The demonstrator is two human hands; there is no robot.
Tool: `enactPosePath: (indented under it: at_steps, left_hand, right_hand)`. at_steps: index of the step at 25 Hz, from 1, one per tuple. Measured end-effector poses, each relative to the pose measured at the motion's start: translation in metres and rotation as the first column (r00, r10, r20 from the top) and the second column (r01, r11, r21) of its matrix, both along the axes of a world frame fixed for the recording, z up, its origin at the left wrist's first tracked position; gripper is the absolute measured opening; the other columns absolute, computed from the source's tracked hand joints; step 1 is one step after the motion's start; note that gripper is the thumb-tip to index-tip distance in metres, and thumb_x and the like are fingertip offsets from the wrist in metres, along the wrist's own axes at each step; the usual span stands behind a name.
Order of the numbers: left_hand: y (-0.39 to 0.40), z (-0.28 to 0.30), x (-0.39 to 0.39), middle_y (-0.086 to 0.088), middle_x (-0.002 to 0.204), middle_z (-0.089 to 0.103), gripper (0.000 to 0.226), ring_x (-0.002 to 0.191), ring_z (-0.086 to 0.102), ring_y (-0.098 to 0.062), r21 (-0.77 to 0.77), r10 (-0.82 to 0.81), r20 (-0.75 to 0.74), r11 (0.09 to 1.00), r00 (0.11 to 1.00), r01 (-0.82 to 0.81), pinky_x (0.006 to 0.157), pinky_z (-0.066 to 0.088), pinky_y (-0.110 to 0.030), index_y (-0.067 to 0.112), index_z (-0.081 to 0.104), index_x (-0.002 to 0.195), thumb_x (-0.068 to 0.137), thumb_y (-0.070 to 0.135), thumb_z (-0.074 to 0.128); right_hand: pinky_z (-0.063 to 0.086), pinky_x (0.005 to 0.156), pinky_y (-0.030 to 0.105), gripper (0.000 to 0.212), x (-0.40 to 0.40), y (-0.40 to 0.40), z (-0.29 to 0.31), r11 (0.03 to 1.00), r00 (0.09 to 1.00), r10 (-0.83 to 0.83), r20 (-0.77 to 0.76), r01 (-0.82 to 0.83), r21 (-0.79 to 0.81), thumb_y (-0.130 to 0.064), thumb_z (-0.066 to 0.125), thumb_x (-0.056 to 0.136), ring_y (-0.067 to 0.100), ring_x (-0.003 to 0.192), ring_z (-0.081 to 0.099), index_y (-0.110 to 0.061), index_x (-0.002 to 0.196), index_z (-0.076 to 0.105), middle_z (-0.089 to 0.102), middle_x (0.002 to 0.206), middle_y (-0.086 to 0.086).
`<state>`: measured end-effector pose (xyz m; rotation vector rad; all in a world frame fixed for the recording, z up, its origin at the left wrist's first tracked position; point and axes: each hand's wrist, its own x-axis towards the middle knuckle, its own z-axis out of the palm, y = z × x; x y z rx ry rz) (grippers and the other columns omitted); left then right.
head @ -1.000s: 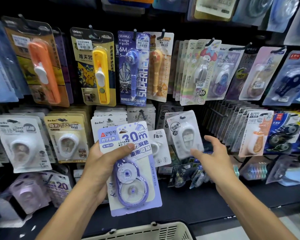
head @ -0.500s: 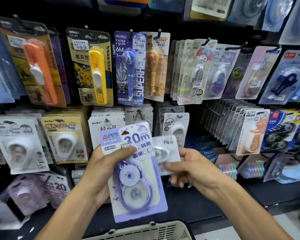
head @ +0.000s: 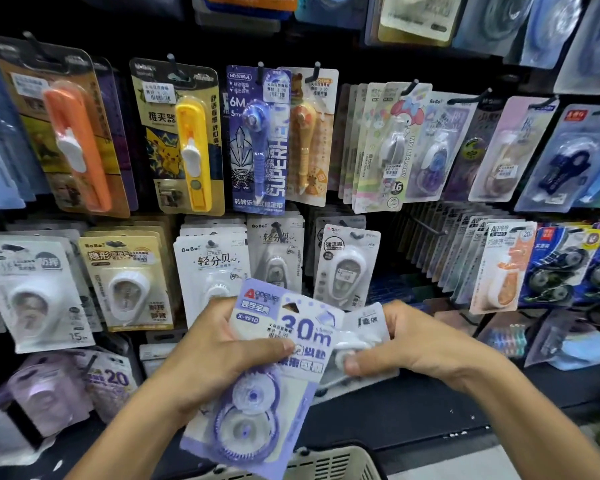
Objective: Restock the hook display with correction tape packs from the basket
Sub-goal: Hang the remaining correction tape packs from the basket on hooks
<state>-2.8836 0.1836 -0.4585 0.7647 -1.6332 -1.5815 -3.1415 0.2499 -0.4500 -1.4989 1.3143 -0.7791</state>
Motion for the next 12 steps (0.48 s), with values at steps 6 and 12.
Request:
enactPosePath:
  at_steps: [6,12]
  left_hand:
    - [-0.023,-0.002,0.0,-0.01,0.094,0.08,0.022,0.083,0.077,-0.029,0.313,0.54,-0.263,0.832,0.8,-0.458,0.082,0.059,-0.042,0.013,0.073,0.095,0.079,-0.002,0.075]
    - [-0.022,-0.005,-0.005,-0.005,0.094,0.081,0.025,0.082,0.078,-0.022,0.255,0.515,-0.263,0.852,0.816,-0.456,0.066,0.061,-0.031,0.015,0.076,0.096,0.073,0.005,0.079]
  right_hand:
    - [0.052,0.05,0.029,0.056,-0.017,-0.011,-0.015,0.705,0.5,-0.637,0.586,0.685,0.183,-0.04,0.082,0.064,0.017,0.069,0.071,-0.017,0.114,0.07,0.078,0.09,0.002]
    - [0.051,0.045,0.028,0.063,0.02,-0.016,-0.042,0.685,0.505,-0.722,0.472,0.614,0.391,-0.069,0.064,0.079,0.019,0.049,0.064,-0.018,0.117,0.062,0.079,0.092,0.013]
